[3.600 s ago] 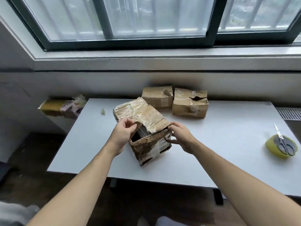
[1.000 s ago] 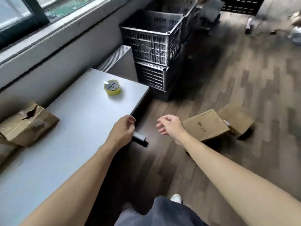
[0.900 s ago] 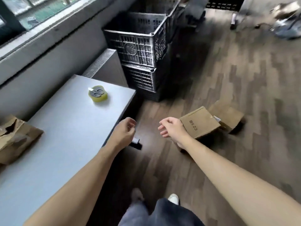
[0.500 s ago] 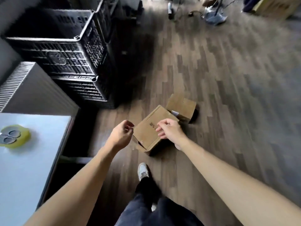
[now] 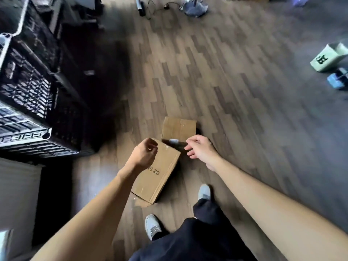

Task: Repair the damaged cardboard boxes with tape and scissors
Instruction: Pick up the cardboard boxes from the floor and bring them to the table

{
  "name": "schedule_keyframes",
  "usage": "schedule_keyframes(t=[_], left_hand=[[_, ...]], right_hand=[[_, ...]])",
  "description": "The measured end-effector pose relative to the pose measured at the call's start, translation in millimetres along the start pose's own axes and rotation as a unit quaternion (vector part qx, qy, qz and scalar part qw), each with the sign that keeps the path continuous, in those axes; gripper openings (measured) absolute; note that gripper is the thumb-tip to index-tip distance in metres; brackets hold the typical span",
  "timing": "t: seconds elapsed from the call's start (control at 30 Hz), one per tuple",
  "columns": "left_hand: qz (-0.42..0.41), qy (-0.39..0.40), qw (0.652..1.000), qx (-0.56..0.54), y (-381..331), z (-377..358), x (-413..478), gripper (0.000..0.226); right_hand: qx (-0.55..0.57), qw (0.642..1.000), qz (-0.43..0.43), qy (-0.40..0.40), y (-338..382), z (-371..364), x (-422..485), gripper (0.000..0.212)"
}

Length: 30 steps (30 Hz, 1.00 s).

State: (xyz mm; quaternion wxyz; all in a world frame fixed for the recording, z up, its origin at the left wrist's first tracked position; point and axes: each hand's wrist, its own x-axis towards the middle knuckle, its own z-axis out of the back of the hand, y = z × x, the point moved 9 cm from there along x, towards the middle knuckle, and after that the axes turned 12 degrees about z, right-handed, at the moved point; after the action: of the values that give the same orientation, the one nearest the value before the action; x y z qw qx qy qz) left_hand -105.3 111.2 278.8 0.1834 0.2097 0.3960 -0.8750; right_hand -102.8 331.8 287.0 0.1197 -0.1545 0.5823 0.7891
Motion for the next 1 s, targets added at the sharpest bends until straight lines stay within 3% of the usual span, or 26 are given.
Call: schedule_keyframes(t=[0.33, 0.57, 0.73, 1.0], left_hand=[[0.088, 0.008, 0.996, 0.008, -98.1, -86.4, 170.8, 0.014], [0.181, 0.038, 0.982, 0.039, -120.1, -161.6, 290.2, 0.032], [0.232, 0.037, 0.971, 0.051, -85.5, -222.4, 383.5, 0.040], [0.300, 0.074, 0.946, 0.095, 48.3, -344.7, 536.1, 0.068]], right_hand=[[0.001, 0.999, -0.040, 0.014, -50.4, 91.0, 214.3, 0.013], [-0.039, 0.995, -0.077, 0.047, -109.6, 131.3, 364.7, 0.011], [-0.056, 0.987, -0.137, 0.068, -195.9, 120.1, 428.9, 0.024], [-0.077, 0.967, -0.221, 0.102, -377.2, 63.4, 524.2, 0.060]])
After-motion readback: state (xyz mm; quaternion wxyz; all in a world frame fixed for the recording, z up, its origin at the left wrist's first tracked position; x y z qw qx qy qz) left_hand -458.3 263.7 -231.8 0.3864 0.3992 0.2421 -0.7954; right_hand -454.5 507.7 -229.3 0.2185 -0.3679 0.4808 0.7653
